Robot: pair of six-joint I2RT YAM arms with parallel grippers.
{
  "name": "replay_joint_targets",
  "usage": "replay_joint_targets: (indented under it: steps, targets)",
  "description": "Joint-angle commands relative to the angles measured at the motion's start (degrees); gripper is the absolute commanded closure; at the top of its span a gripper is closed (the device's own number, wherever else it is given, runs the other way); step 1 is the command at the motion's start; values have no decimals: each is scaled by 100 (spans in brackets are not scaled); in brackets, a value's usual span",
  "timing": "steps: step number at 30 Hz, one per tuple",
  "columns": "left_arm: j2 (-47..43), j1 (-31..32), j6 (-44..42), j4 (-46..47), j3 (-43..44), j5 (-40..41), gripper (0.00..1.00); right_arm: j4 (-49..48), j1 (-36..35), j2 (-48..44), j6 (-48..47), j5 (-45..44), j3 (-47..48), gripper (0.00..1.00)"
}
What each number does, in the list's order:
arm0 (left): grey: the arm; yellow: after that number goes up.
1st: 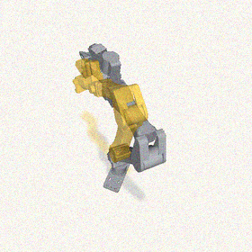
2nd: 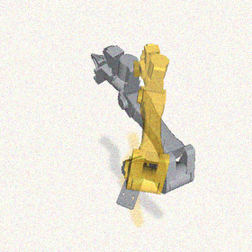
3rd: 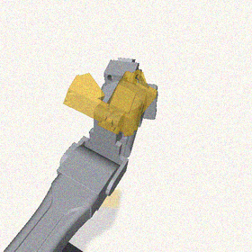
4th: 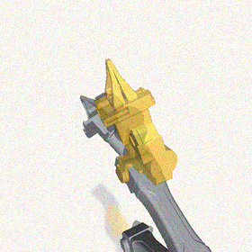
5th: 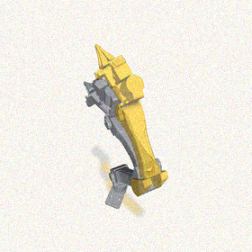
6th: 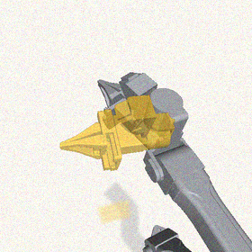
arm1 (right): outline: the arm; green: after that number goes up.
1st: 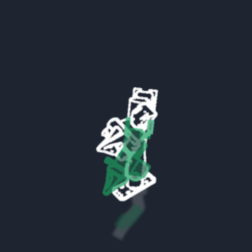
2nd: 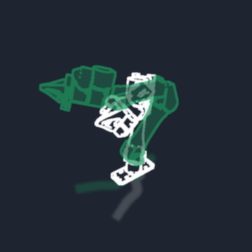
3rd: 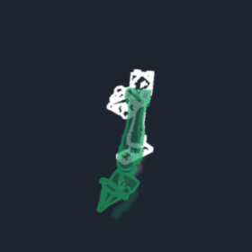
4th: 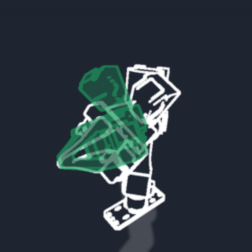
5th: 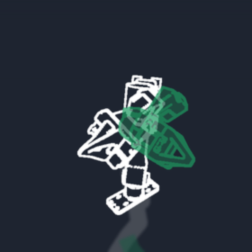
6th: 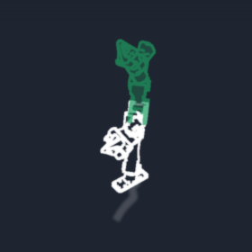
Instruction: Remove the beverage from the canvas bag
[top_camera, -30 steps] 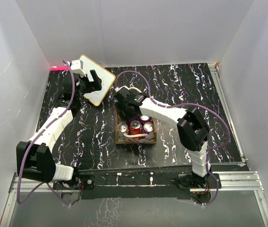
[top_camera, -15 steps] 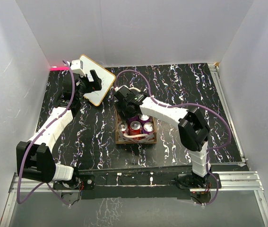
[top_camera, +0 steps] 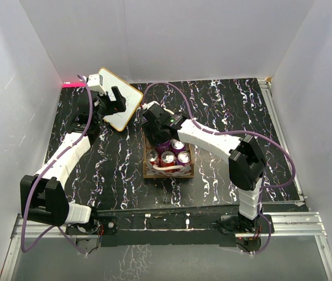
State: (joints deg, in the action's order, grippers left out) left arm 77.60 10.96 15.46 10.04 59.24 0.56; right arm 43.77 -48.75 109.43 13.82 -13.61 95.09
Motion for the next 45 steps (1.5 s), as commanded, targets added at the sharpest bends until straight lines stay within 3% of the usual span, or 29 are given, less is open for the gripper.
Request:
replay_joint_targets:
  steps: [1,11,15,20,24,34,45]
  targets:
    - [-158,-61,44,77,158,-109,3,-425,-46,-449,-1,-82,53,82]
    - [-157,-77,80,86,150,-140,3,-1104,-55,-378,-303,-177,-680,80]
    - [-166,-79,71,84,149,-109,3,-1176,-96,-361,-310,-122,-893,61]
    - [-141,-102,110,94,149,-160,3,-1027,-126,-384,-347,-172,-948,27]
    - [-131,-106,124,94,158,-179,3,-761,-124,-351,-418,-192,-830,18]
    - [-131,-112,141,87,149,-188,3,478,-120,32,-638,27,-64,18]
    - [-131,-125,161,94,140,-203,3,597,-126,378,-829,492,-187,18]
